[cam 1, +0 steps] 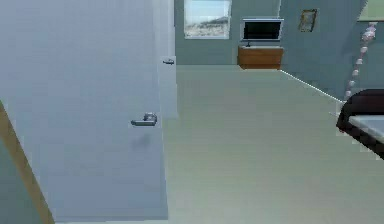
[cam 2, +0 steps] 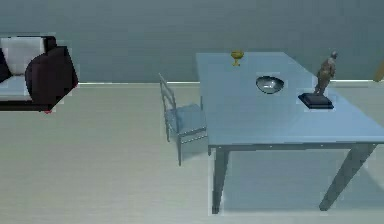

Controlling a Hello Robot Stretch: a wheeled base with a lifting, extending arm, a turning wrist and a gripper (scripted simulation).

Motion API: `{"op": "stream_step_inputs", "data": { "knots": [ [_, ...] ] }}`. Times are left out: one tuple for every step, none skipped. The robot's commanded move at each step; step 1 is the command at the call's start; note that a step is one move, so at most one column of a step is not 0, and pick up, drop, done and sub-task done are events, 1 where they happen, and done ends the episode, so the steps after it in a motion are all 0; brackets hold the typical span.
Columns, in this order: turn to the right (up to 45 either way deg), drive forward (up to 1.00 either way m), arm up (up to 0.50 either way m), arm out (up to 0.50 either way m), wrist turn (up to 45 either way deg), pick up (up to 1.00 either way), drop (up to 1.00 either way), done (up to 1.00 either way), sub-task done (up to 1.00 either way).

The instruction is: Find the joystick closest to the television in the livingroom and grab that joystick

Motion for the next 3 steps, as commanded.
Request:
{"op": "stream_step_inputs", "data": {
  "knots": [
    [33.0,0.0,0.0,0.0,0.0,0.0,0.0,0.0,0.0],
    [0.0,0.75,0.0,0.0,0.0,0.0,0.0,0.0,0.0],
    [-24.0,0.0,0.0,0.0,0.0,0.0,0.0,0.0,0.0]
  ]
}}
